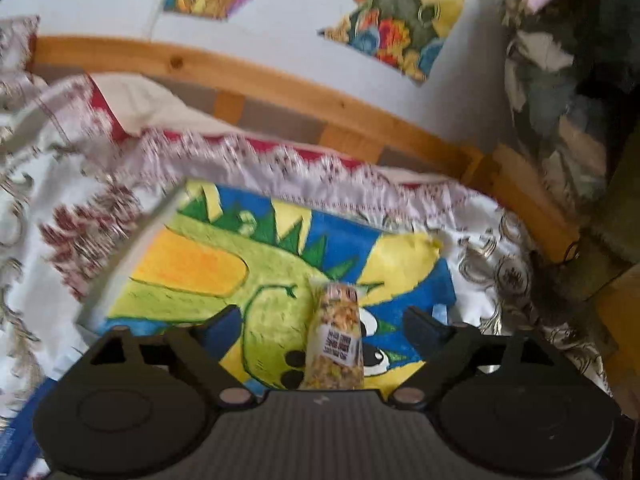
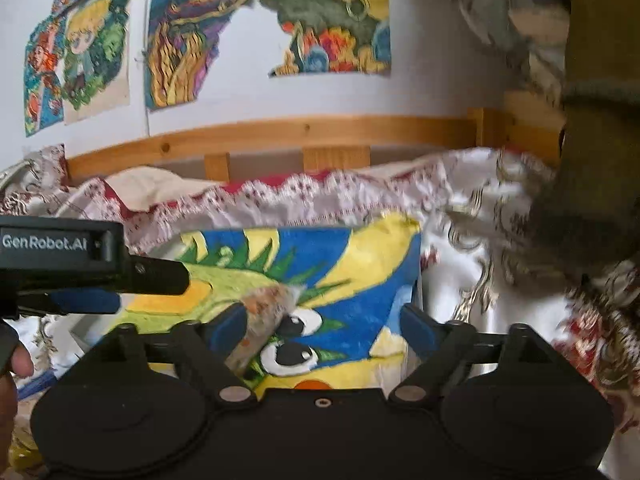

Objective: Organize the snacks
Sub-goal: 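Lower the nut-bar packet into the grey tray with the left gripper while the right gripper lowers the mandarin there, then open both grippers and raise them away from the grey tray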

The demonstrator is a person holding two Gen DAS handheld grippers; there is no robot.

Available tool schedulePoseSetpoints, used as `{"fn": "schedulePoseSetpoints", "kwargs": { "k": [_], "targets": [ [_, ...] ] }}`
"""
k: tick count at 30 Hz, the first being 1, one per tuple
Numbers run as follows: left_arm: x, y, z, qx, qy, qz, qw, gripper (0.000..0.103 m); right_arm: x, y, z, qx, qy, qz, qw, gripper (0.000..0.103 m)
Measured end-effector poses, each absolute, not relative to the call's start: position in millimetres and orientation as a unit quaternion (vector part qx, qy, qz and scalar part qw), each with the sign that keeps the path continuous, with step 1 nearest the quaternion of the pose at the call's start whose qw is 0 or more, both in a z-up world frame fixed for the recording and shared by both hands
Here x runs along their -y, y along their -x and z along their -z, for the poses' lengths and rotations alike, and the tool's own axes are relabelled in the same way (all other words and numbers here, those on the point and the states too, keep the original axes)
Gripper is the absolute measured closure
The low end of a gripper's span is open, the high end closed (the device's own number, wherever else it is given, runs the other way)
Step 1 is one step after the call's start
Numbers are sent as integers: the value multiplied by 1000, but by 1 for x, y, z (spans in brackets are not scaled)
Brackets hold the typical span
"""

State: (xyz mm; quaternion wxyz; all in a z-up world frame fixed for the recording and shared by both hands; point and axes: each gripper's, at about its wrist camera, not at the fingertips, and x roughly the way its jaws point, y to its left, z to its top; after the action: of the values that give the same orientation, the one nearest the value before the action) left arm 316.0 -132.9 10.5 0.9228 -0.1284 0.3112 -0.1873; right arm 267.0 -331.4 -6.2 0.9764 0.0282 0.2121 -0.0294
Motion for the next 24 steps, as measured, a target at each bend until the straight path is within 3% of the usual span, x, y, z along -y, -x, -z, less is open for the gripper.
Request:
{"fn": "schedulePoseSetpoints", "kwargs": {
  "k": [6,24],
  "targets": [
    [112,-281,-43,-260,111,166,945,1,319,-234,-29,-162,-23,18,986,1],
    [51,-156,-60,-208,72,89,971,0,270,-129,-70,-139,-6,-4,990,1]
  ]
}}
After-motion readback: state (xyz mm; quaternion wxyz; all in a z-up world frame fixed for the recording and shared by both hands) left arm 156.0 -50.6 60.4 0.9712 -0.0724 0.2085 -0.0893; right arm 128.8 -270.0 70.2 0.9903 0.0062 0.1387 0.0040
